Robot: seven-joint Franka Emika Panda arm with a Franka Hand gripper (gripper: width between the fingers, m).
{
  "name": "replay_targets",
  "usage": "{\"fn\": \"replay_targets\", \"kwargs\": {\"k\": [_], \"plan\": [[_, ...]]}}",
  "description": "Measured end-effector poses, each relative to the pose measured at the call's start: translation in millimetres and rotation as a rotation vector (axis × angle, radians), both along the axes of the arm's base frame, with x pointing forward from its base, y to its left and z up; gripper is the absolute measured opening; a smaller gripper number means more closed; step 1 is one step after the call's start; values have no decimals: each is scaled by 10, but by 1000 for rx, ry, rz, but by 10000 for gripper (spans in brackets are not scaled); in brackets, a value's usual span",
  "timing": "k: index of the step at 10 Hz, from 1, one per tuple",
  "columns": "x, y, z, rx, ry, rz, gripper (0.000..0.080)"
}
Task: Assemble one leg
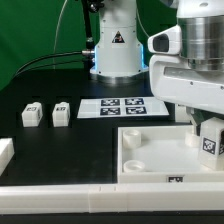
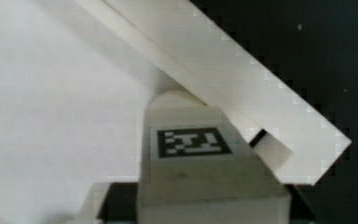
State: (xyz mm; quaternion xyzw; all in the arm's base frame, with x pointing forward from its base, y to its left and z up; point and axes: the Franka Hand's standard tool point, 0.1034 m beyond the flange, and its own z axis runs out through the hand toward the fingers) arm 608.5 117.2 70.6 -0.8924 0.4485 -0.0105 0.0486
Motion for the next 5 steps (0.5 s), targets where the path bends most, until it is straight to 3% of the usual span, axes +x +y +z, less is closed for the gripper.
{"fn": "replay_targets", "kwargs": {"k": [5], "plan": [[-1, 0, -7, 58, 39, -435, 297]]}}
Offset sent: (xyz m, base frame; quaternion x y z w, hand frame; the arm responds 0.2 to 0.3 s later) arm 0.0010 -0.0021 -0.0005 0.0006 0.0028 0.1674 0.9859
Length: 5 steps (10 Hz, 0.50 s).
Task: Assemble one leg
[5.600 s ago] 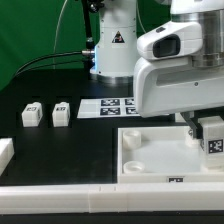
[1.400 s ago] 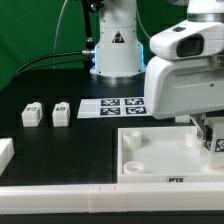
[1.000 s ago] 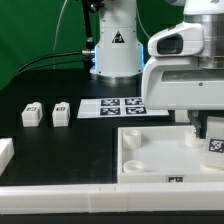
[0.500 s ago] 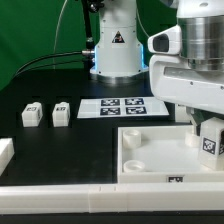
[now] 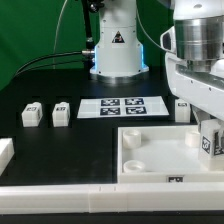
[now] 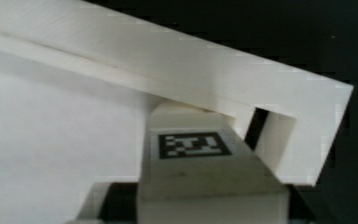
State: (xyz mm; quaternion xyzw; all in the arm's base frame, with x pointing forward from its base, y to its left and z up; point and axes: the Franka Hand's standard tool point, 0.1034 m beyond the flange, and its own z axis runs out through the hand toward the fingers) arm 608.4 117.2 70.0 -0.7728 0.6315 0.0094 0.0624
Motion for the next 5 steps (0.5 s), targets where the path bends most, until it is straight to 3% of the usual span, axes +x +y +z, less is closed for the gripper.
{"fn": "replay_targets", "kwargs": {"k": [1, 2, 4, 5], "plan": [[0, 2, 0, -1, -3, 24, 382], [-1, 5, 0, -2, -5, 44, 382], [-2, 10, 0, -4, -9, 82, 623], [-2, 8, 0, -9, -14, 130, 623]]}}
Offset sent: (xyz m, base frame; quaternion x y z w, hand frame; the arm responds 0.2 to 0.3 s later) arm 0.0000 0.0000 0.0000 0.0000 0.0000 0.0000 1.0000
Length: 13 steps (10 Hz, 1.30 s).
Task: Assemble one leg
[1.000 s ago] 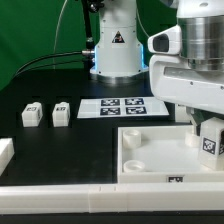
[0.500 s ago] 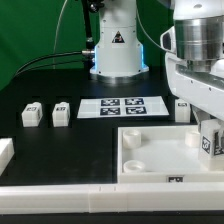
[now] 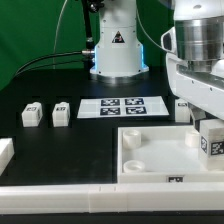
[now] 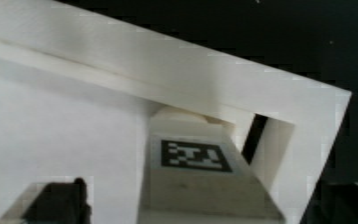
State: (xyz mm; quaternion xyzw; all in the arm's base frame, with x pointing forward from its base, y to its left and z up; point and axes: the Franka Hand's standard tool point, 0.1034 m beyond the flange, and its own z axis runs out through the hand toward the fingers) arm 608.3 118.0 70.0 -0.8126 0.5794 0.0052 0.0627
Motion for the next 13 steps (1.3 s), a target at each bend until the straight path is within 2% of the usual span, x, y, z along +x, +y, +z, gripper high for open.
{"fn": "replay_targets", "kwargs": {"k": [5, 8, 11, 13], "plan": [[1, -12, -4, -49, -65, 626, 649], [16, 34, 17, -122, -87, 1014, 649], [20, 17, 16, -151, -108, 1350, 649], [20, 3, 11, -155, -113, 1433, 649]]}}
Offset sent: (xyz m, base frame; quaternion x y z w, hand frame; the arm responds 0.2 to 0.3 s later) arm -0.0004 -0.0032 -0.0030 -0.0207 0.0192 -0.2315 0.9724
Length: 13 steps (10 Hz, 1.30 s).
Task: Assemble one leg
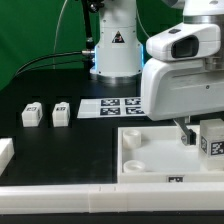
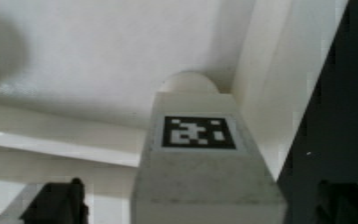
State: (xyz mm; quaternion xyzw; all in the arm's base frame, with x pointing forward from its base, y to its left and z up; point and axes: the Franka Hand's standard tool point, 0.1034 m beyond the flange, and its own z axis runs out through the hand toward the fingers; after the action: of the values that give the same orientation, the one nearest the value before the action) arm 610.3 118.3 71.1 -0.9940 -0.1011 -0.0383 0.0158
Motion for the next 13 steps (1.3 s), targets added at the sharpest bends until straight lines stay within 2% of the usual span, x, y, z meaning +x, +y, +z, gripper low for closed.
{"fn": "replay_targets", "kwargs": {"k": [1, 3, 4, 5, 9, 13], "plan": [[0, 0, 0, 0, 0, -1, 649], [-1, -1, -1, 0, 0, -1, 387], [-1, 0, 0, 0, 0, -1, 387], [-1, 0, -1, 0, 0, -1, 290], [0, -1, 0, 4, 1, -26, 290], [-2, -40, -6, 46, 20, -495, 291]]}}
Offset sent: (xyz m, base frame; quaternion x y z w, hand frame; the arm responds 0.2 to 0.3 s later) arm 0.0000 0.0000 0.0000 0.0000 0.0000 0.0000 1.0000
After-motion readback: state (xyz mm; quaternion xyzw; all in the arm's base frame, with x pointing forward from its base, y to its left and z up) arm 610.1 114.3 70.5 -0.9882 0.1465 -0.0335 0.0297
